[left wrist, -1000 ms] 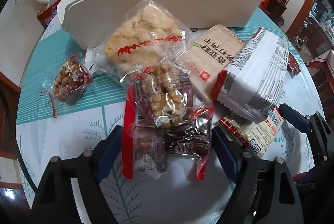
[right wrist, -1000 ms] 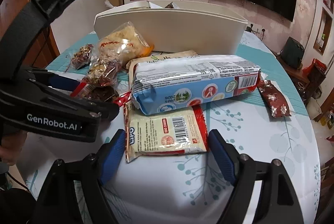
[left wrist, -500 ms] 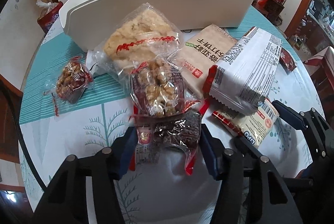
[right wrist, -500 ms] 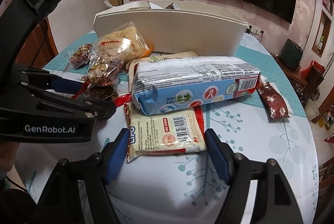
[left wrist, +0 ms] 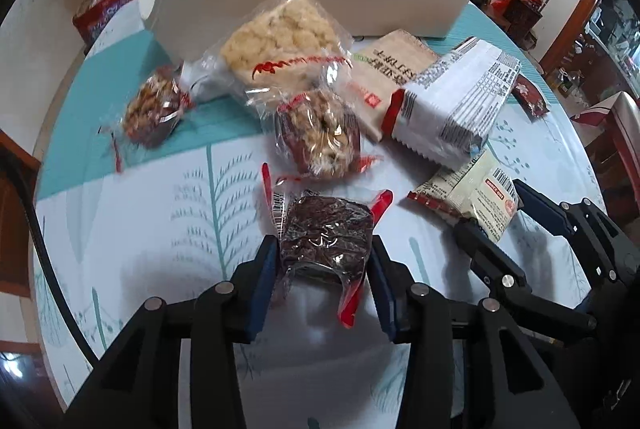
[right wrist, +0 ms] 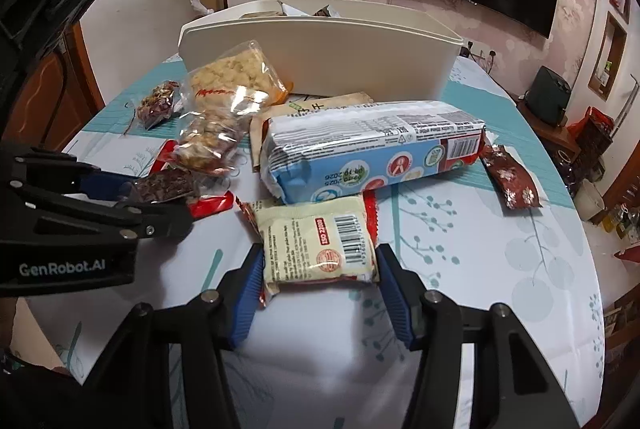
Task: Organize snacks
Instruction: 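Lift both packs into the white bin and open both grippers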
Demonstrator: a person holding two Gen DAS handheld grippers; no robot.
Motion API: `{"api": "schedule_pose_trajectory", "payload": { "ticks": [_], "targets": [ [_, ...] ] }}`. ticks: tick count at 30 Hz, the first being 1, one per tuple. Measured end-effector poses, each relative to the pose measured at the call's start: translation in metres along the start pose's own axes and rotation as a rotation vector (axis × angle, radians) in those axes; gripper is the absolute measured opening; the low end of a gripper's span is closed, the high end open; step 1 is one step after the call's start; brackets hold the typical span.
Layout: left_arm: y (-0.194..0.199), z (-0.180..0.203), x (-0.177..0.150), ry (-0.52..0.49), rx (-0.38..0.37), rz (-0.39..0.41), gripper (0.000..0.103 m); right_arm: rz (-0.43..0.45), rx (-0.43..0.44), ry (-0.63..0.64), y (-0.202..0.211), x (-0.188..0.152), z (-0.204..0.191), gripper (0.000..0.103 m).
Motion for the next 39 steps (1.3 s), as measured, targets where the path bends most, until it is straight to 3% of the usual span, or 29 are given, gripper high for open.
{"api": "schedule_pose_trajectory", "payload": {
  "ticks": [12,20,39],
  "targets": [
    [0.037,-0.023,-0.034,0.057,-0.009,0.017,0.042,0.041,0.001,0.082,0.035,-0.008,-0.024,0.053],
    [0.071,-0.042,-0.028,0.096,-0.002,0.087,0.043,0.092,0.019,0.128,0.062,0.003,-0.041,0.053],
    [0.145,-0.061,0.051,0.118,0.004,0.345,0.043,0.295,-0.025,0.159,0.099,0.089,-0.034,0.053]
  ]
}}
Point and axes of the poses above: each gripper's, at about its wrist camera, not at the fingertips, and y roughly against the way its jaws point, z to its right, x to its top, the point moved 4 cm from there along -y, roughly the way its jaws point, and after that the axes turned 10 degrees about x, right-handed, at the moved point
